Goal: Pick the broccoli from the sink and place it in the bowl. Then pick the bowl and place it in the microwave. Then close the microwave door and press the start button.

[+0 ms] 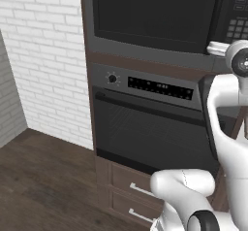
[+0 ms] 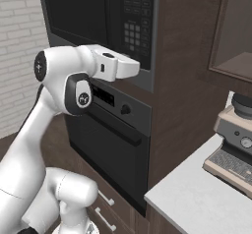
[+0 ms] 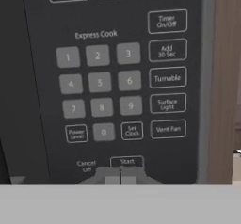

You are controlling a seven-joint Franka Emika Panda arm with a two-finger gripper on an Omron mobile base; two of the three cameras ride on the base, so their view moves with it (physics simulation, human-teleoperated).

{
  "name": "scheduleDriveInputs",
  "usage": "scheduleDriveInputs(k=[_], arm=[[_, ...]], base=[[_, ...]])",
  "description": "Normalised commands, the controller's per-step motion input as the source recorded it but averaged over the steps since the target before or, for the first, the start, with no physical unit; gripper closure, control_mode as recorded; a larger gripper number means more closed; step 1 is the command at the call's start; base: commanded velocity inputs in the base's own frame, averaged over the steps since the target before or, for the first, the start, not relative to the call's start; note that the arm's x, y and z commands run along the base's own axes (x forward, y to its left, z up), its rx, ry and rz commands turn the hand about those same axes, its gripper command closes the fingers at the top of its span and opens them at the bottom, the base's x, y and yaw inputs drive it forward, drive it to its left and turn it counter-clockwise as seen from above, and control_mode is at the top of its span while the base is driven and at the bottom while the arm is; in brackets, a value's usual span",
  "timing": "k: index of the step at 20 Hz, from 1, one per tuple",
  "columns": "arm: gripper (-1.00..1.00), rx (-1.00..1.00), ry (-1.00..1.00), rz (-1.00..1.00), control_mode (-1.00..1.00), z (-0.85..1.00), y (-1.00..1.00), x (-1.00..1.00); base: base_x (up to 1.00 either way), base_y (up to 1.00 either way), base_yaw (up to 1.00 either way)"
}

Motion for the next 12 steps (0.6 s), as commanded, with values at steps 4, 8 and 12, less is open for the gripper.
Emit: scheduleDriveInputs(k=[4, 8, 12], arm=[[1.0, 0.04, 0.0, 0.04, -1.0, 0.0, -0.19, 0.0], [1.0, 0.02, 0.0, 0.03, -1.0, 0.0, -0.02, 0.0], [1.0, 0.0, 0.0, 0.0, -1.0, -0.01, 0.0, 0.0]], base=[[0.0, 0.0, 0.0], [0.0, 0.0, 0.0], [0.0, 0.0, 0.0]])
